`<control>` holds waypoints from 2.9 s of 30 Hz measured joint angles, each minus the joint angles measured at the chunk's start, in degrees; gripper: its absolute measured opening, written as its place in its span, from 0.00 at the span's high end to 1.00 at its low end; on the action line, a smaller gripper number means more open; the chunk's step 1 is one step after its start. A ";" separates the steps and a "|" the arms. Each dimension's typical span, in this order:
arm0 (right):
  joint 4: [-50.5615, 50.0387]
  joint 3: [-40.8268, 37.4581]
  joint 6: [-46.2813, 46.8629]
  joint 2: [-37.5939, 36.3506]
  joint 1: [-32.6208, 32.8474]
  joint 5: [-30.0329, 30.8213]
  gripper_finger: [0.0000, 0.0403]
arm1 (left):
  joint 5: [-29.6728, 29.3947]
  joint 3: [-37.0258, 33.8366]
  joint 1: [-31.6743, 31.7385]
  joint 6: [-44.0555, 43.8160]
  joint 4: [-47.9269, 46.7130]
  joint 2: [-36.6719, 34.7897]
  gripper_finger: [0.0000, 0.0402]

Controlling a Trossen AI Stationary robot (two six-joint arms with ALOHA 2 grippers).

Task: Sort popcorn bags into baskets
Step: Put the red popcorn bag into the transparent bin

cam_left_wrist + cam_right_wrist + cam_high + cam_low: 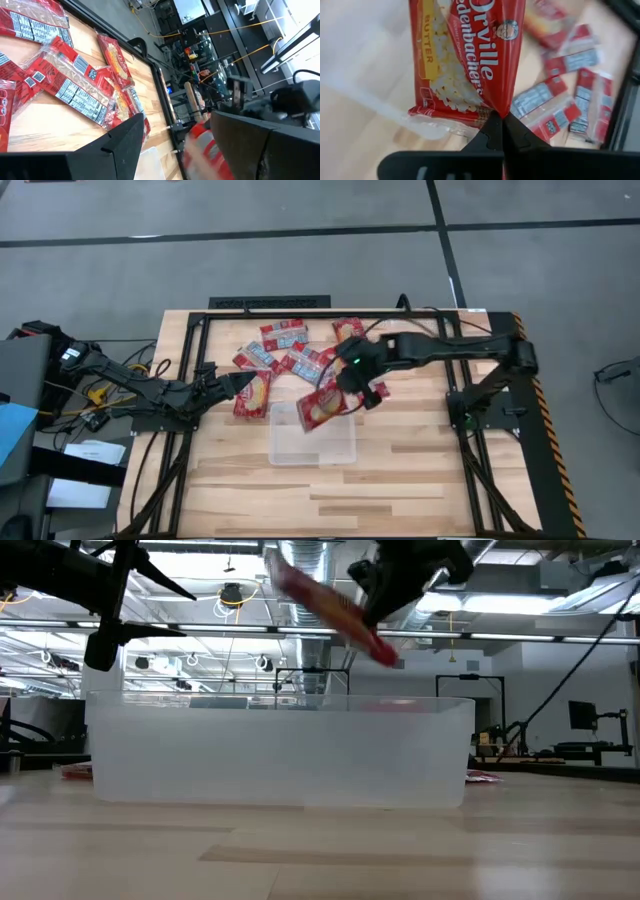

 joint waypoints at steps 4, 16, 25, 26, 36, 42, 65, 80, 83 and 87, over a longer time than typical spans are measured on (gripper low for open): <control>-7.09 4.42 -8.86 6.16 2.03 0.74 0.99 | -0.03 0.00 0.00 0.00 -0.54 0.00 0.45; -8.12 9.36 -24.82 14.96 7.53 10.28 0.99 | -0.42 -0.04 0.00 -0.90 -1.84 0.02 0.45; -8.81 9.71 -32.68 15.02 9.34 9.94 0.97 | -0.47 -0.04 0.00 -0.88 -2.41 0.00 0.45; -9.18 9.71 -33.18 15.02 9.30 9.63 0.97 | -0.47 -0.04 0.00 -0.95 -2.83 0.00 0.45; -8.57 9.66 -34.31 15.02 9.07 8.83 0.86 | -1.52 -0.04 0.00 -1.68 -3.45 0.00 0.45; -8.78 9.66 -34.29 15.00 8.77 4.30 0.78 | -1.78 -0.04 0.00 -1.70 -3.43 0.00 0.45; -20.92 9.62 25.76 14.91 -13.54 -9.40 0.58 | 0.24 -0.04 0.00 -2.43 -3.30 0.02 0.45; 14.60 9.79 29.93 17.67 -17.91 -5.17 0.28 | 0.08 -0.04 -0.02 0.00 -3.30 0.02 0.45; 13.06 10.02 31.19 20.74 -17.97 -4.47 0.28 | 0.11 -0.04 -0.01 -0.07 -3.26 0.01 0.45; 5.62 11.46 37.08 24.13 -19.40 -4.36 0.28 | 0.80 -0.04 0.00 -0.70 -2.82 0.00 0.45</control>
